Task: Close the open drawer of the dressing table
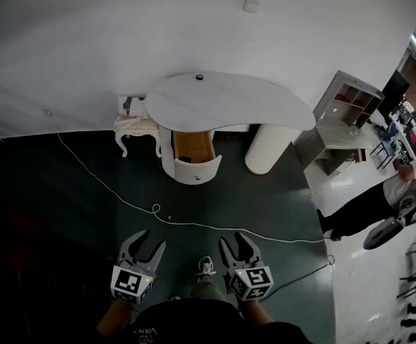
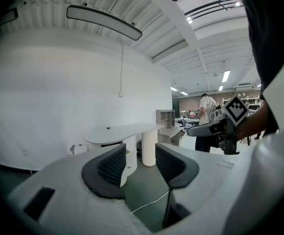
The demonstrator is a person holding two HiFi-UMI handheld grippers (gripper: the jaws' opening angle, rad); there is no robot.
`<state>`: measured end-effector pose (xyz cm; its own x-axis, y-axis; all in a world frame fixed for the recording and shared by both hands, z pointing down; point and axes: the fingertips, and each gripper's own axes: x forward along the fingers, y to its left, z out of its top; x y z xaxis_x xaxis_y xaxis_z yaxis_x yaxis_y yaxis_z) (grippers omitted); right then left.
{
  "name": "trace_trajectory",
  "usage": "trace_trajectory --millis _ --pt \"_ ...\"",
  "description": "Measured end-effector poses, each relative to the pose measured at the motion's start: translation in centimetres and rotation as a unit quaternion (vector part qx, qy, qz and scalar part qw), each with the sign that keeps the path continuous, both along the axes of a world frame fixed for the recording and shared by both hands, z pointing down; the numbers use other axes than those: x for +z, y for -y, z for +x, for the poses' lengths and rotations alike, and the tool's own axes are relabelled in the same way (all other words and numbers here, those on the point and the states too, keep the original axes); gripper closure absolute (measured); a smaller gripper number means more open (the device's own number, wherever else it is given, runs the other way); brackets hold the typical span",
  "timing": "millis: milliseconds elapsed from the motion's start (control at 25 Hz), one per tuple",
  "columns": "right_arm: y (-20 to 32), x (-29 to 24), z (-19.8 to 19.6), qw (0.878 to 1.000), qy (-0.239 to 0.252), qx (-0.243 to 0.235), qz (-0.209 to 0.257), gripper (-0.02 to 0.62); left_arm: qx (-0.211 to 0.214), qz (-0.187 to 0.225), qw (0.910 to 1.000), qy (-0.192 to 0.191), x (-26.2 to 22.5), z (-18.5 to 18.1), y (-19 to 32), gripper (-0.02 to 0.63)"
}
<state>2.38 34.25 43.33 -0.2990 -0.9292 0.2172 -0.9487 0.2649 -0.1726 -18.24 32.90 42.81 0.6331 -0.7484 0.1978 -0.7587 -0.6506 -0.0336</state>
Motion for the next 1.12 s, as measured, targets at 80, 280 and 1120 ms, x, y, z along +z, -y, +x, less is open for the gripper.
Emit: trace_trajectory --millis 80,280,1120 --pt "1.7 0.1 0.7 1.0 0.004 -0.005 -0.002 0.395 -0.001 0.0 1.0 0.0 0.1 1.3 1.7 0.414" --pt "6.5 -0.3 3.0 1.0 0.003 -0.019 -0.008 0.372 -0.012 -0.002 0.9999 0.001 -0.3 4.3 6.1 0.402" --pt "22.3 5.7 8.6 0.988 -0.013 -0.138 -0.064 0.352 -0.108 -0.01 0.994 0.012 -0.2 11.3 19.5 0.4"
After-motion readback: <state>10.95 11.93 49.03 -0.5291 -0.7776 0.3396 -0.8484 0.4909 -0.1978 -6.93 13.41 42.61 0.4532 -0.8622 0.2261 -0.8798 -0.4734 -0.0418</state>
